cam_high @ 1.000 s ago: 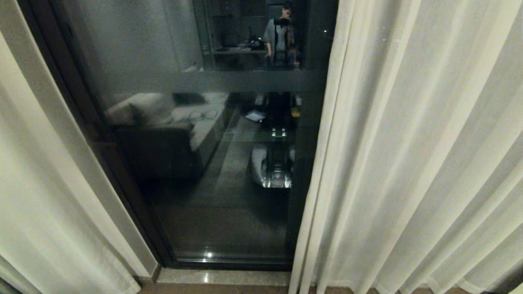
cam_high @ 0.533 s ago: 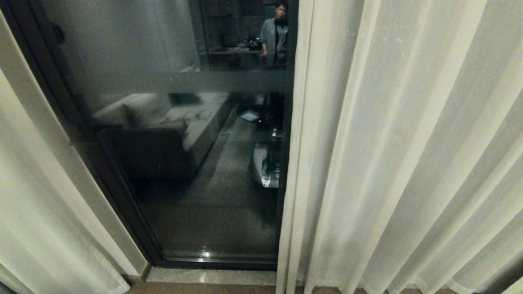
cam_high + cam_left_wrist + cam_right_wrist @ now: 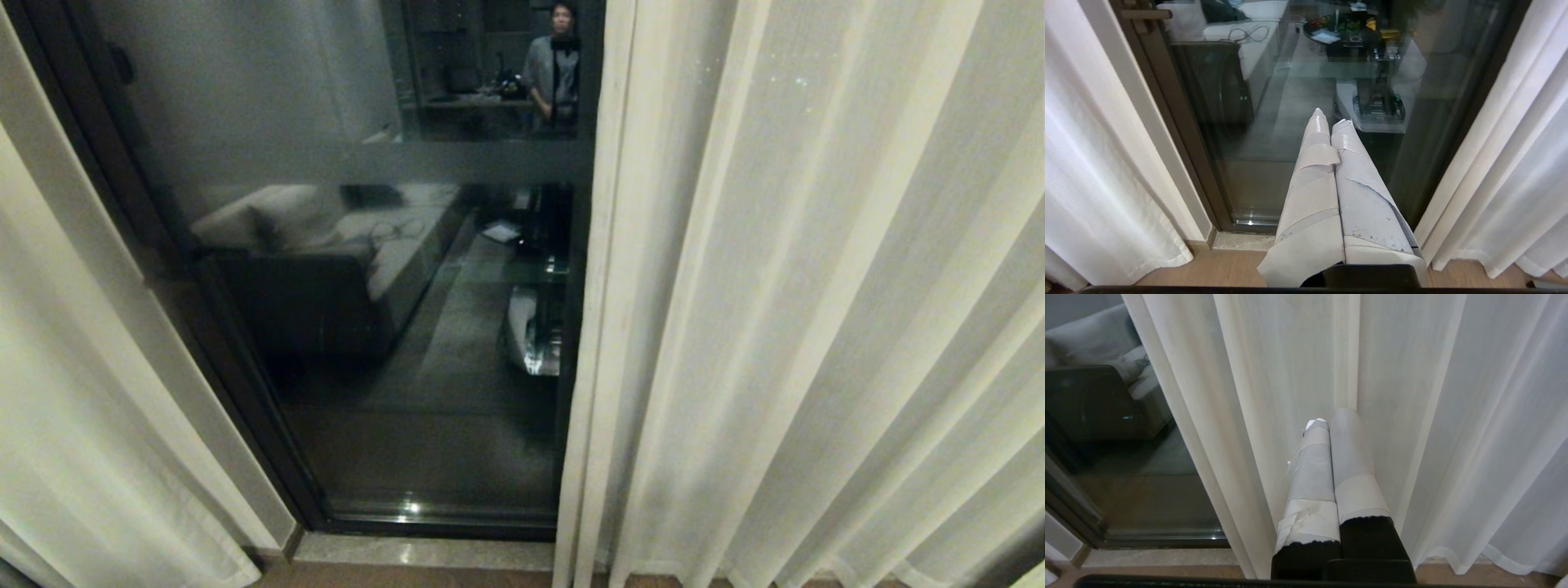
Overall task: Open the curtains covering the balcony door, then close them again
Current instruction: Pull the inner curtains open on both sides
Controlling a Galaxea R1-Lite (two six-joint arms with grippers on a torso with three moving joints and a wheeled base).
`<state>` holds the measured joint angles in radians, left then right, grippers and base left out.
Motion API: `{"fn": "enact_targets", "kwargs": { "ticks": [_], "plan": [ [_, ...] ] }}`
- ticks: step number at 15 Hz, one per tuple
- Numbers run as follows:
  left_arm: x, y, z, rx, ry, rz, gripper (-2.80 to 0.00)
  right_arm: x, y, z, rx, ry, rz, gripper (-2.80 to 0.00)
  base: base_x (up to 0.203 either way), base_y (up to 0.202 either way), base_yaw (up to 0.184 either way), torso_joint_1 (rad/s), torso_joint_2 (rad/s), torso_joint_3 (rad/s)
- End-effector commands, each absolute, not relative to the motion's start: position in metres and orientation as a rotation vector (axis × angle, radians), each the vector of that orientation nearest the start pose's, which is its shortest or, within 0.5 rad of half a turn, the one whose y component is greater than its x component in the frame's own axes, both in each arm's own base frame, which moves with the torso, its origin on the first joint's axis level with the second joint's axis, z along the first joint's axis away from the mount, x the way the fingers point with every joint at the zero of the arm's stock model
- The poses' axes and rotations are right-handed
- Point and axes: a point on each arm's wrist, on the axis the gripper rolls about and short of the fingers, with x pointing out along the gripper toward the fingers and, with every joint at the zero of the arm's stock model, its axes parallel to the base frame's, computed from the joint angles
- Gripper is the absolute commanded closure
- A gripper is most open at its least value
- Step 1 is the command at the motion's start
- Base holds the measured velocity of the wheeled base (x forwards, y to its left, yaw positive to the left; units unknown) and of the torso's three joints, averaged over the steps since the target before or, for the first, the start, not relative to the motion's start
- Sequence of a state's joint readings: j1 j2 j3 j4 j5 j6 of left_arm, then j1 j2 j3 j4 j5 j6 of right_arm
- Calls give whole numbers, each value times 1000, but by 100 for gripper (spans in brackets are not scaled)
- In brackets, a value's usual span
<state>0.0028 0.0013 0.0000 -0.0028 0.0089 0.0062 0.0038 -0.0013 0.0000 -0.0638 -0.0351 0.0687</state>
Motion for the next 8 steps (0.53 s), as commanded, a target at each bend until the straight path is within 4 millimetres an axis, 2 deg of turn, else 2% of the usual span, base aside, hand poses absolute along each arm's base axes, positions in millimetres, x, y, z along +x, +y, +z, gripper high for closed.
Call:
{"fn": "enact_targets", "kwargs": {
  "ticks": [1,8],
  "plan": [
    [-23,0,76,6,-5,12,0,-23,-1,82,61,-64,-30,0,0,0,0,0,0,0],
    [-23,0,76,6,-4,12,0,-23,-1,83,31,-73,-34,0,0,0,0,0,0,0]
  ]
}}
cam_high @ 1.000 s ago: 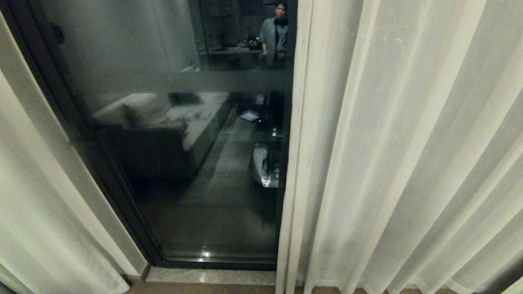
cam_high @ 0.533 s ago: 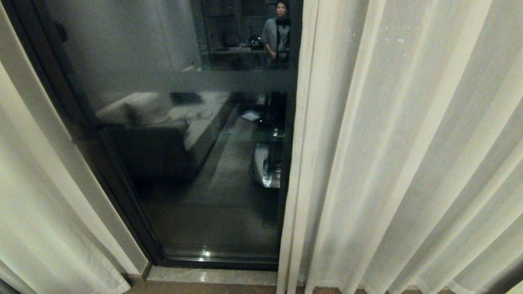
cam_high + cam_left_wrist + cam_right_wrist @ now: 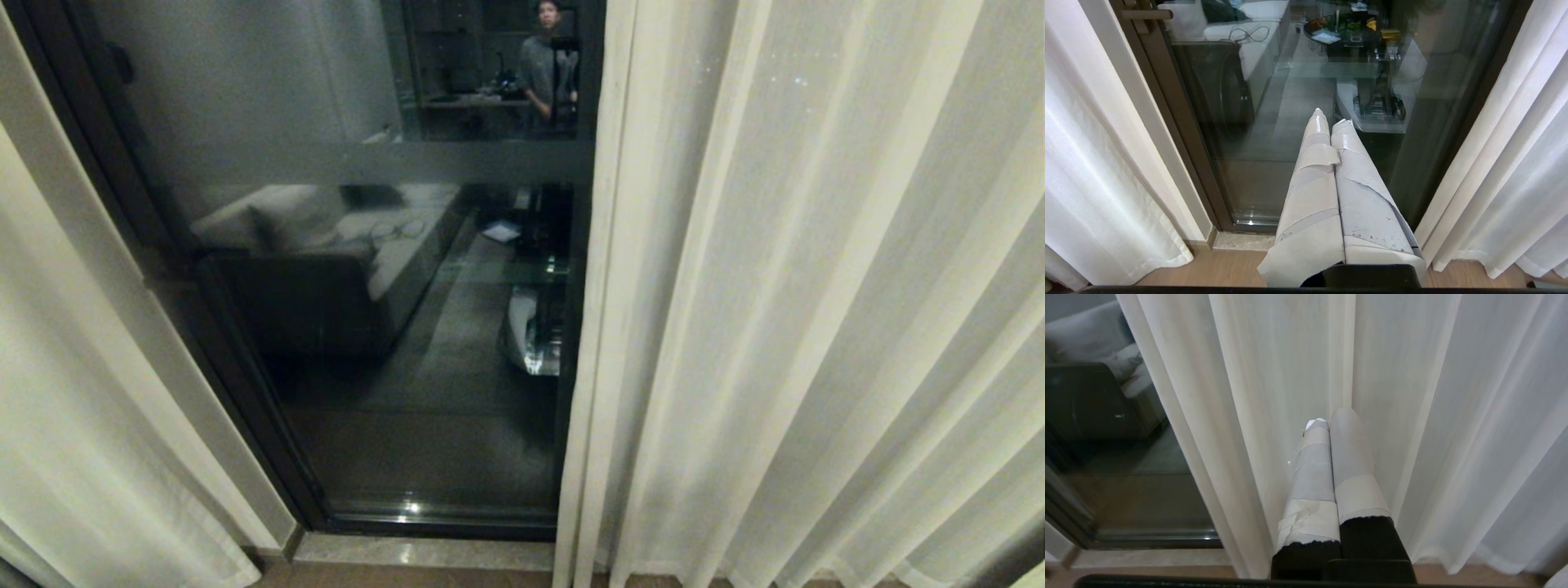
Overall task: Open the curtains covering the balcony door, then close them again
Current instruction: Pull the inner curtains open on both sides
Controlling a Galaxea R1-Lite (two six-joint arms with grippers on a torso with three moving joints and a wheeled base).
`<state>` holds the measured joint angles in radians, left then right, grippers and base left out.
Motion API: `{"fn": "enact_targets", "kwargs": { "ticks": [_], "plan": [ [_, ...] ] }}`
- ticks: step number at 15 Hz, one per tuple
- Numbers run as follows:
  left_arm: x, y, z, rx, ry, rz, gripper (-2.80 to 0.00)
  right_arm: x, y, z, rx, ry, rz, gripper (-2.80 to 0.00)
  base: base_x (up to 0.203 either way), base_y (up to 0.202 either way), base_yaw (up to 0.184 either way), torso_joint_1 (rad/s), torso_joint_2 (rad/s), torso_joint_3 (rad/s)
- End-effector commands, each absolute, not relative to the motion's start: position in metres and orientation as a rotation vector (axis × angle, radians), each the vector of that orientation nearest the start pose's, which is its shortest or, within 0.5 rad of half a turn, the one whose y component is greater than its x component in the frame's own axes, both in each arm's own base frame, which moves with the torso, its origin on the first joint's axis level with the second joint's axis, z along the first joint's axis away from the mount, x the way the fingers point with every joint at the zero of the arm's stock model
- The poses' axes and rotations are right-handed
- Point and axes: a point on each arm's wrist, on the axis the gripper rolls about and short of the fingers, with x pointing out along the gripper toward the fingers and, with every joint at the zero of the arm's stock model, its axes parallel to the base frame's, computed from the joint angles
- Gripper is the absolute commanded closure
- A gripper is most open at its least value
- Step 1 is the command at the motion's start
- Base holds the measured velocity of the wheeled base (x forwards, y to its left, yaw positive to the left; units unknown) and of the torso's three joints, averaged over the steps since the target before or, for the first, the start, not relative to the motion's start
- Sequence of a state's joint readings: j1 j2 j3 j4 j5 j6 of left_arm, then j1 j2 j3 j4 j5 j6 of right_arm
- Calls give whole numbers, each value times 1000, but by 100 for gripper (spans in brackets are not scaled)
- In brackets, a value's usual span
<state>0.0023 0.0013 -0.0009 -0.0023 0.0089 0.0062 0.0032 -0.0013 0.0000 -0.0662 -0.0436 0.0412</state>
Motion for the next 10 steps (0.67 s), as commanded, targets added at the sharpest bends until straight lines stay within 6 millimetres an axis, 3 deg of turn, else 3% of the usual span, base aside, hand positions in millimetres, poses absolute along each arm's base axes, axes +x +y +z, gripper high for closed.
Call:
{"fn": "enact_targets", "kwargs": {
  "ticks": [1,3,6,8,10],
  "plan": [
    [-23,0,76,6,-3,12,0,-23,-1,85,12,-88,-15,0,0,0,0,0,0,0],
    [-23,0,76,6,-2,12,0,-26,1,96,-2,-111,59,0,0,0,0,0,0,0],
    [-23,0,76,6,-4,12,0,-15,2,137,-21,-58,111,0,0,0,0,0,0,0],
    [-23,0,76,6,-4,12,0,7,3,180,-37,-33,144,0,0,0,0,0,0,0],
    [-23,0,76,6,-3,13,0,45,4,225,-50,-37,187,0,0,0,0,0,0,0]
  ]
}}
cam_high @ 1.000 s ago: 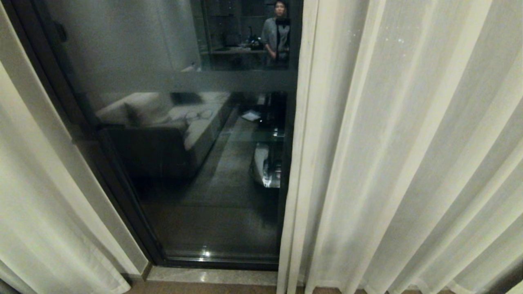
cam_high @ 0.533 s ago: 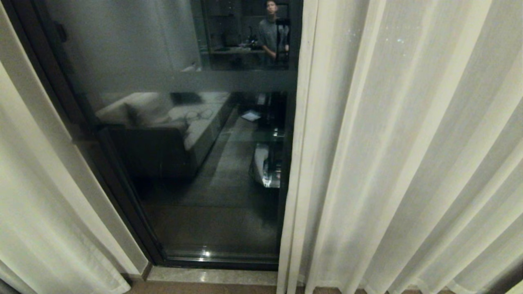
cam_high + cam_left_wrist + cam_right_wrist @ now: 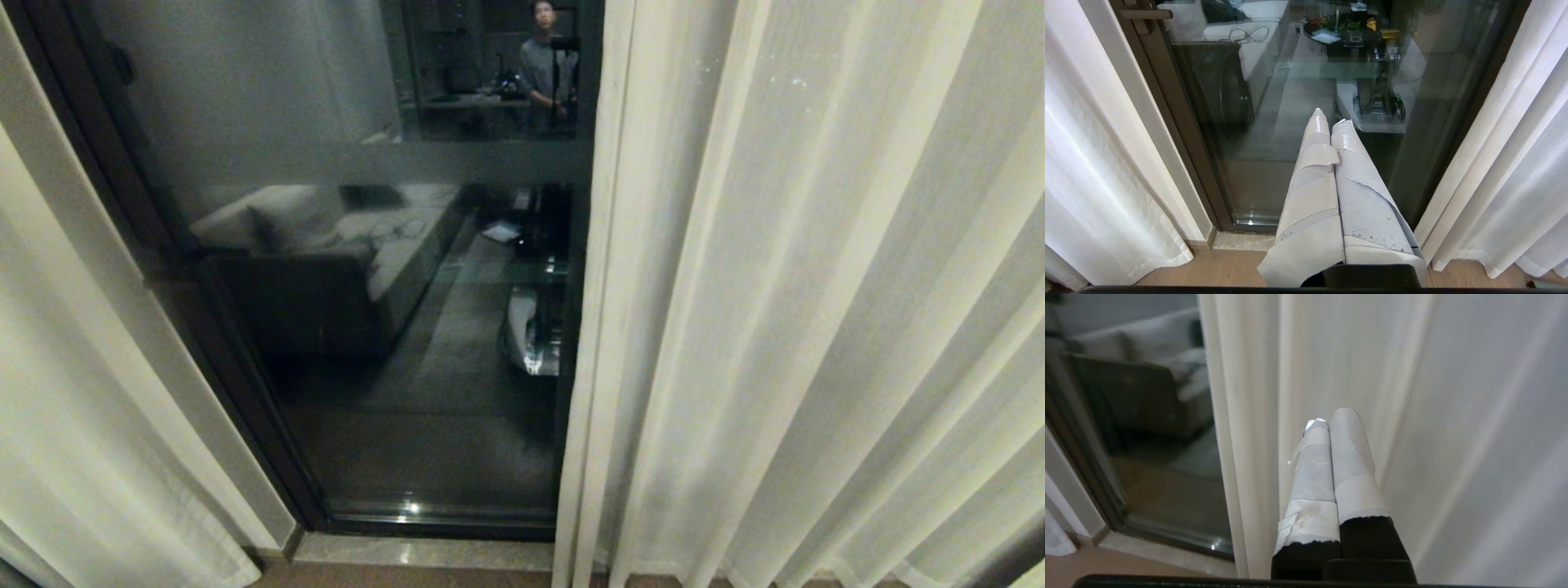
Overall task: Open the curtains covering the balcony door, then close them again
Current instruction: Pull the inner curtains open on both sides
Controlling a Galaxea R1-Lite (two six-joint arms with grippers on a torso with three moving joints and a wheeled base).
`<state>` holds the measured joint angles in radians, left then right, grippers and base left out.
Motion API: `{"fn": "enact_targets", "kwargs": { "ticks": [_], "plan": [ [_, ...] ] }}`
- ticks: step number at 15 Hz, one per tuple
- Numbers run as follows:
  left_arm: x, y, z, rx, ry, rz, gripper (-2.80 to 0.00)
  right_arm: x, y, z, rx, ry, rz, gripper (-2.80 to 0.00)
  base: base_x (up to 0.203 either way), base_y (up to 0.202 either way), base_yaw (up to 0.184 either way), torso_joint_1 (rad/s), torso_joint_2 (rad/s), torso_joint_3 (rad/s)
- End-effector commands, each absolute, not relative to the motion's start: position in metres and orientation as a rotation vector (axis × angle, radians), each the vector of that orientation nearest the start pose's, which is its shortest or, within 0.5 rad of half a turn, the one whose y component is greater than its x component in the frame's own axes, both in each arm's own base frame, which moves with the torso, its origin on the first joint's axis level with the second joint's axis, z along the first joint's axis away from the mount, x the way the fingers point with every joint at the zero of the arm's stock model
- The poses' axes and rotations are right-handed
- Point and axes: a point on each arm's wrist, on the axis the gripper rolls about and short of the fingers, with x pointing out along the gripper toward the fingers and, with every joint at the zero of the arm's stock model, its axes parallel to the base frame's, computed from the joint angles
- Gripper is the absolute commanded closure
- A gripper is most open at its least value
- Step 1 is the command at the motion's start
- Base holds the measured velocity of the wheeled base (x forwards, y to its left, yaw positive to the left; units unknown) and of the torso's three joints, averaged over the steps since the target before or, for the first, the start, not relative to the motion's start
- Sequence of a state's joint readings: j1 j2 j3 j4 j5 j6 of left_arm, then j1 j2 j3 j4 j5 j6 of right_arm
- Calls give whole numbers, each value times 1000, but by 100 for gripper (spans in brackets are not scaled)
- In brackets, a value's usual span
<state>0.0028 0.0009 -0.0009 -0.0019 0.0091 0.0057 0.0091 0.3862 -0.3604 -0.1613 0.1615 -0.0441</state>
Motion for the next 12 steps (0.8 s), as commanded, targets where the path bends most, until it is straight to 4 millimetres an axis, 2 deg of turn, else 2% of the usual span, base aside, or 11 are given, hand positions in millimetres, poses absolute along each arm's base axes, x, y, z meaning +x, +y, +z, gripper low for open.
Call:
{"fn": "enact_targets", "kwargs": {
  "ticks": [1,3,5,8,11,12],
  "plan": [
    [-23,0,76,6,-3,12,0,68,5,243,-56,-53,213,0,0,0,0,0,0,0],
    [-23,0,76,6,-3,12,0,119,8,274,-70,-109,288,0,0,0,0,0,0,0],
    [-23,0,76,6,-3,12,0,176,11,294,-92,-180,389,0,0,0,0,0,0,0],
    [-23,0,76,6,-2,12,0,257,27,309,-123,-302,524,0,0,0,0,0,0,0],
    [-23,0,76,6,-3,13,0,319,58,316,-138,-408,631,0,0,0,0,0,0,0],
    [-23,0,76,6,-1,12,0,333,69,315,-138,-425,660,-280,0,0,0,0,0,0]
  ]
}}
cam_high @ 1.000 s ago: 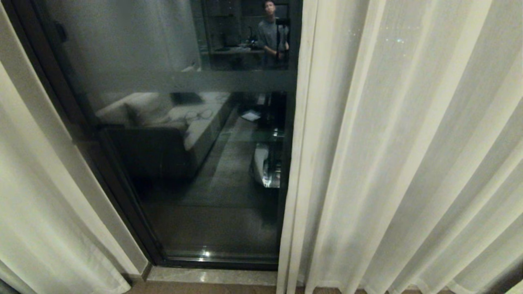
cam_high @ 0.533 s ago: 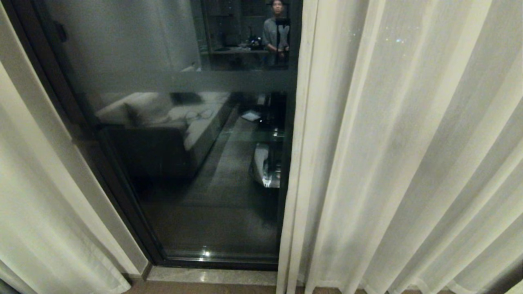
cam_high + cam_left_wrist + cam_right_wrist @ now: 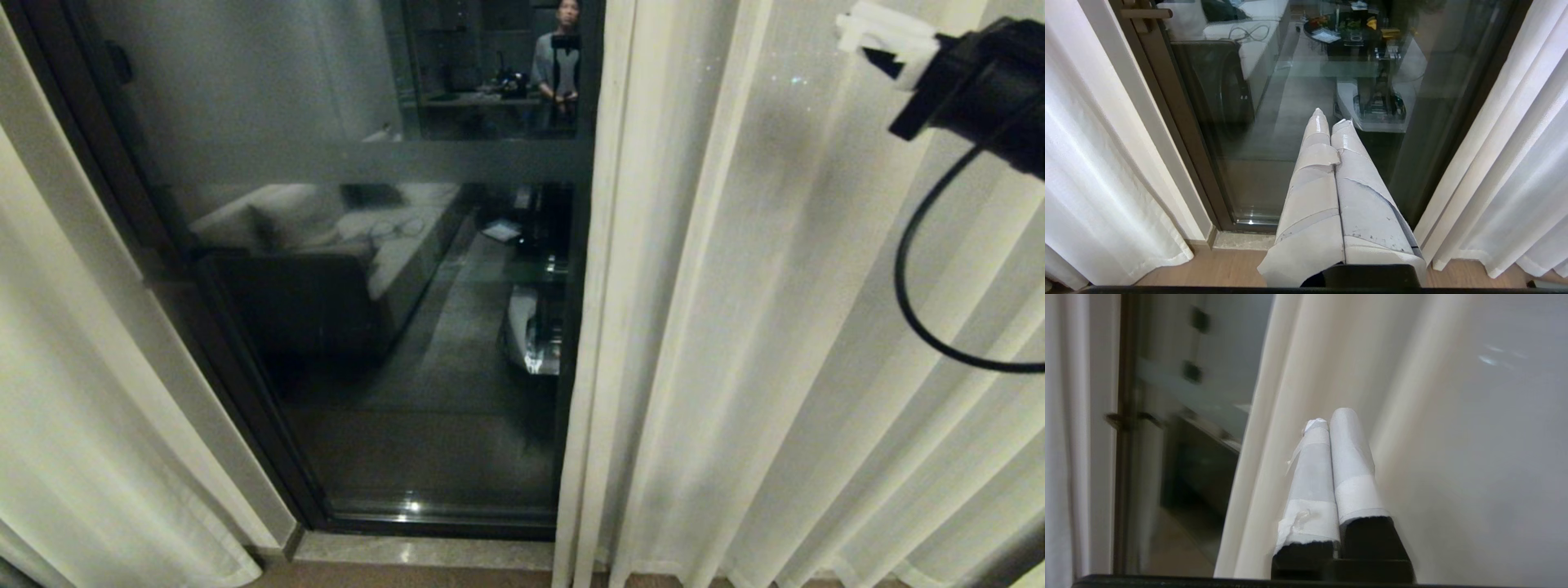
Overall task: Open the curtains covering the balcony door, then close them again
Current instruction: Pull the inner curtains open on both sides
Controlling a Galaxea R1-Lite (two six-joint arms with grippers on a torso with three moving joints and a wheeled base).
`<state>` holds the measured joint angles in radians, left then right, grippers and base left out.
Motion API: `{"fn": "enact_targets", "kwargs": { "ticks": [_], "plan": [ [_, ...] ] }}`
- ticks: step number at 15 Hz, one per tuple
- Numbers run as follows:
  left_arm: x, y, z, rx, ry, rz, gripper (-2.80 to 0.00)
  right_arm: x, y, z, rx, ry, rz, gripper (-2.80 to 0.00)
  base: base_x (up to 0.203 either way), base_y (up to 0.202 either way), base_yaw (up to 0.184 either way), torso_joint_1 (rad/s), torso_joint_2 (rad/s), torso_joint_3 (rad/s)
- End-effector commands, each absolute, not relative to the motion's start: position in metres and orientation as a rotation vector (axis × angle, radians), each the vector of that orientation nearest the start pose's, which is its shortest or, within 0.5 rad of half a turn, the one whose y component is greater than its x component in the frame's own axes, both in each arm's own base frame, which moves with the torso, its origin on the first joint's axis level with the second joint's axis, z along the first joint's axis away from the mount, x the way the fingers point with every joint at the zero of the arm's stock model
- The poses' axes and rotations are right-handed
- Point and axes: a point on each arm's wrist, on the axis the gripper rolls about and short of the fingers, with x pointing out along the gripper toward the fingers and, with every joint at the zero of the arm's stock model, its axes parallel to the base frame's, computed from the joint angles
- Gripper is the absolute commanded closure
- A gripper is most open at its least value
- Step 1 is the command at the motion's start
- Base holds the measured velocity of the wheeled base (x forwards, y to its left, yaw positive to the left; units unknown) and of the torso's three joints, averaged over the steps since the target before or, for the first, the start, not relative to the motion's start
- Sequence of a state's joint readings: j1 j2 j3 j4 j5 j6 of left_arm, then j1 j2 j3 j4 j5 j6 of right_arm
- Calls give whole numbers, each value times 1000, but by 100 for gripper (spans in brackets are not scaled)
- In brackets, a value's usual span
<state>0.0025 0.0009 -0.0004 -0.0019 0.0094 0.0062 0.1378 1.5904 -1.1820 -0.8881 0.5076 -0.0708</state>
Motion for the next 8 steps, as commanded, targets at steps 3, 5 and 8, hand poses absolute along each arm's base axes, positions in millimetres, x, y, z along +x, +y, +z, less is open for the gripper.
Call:
{"fn": "enact_targets", "kwargs": {
  "ticks": [3,5,8],
  "plan": [
    [-23,0,76,6,-5,12,0,351,88,308,-87,-373,721,-280,0,0,0,0,0,0],
    [-23,0,76,6,-2,13,0,355,93,303,-41,-332,740,-280,0,0,0,0,0,0],
    [-23,0,76,6,-2,14,0,360,112,302,34,-313,793,-280,0,0,0,0,0,0]
  ]
}}
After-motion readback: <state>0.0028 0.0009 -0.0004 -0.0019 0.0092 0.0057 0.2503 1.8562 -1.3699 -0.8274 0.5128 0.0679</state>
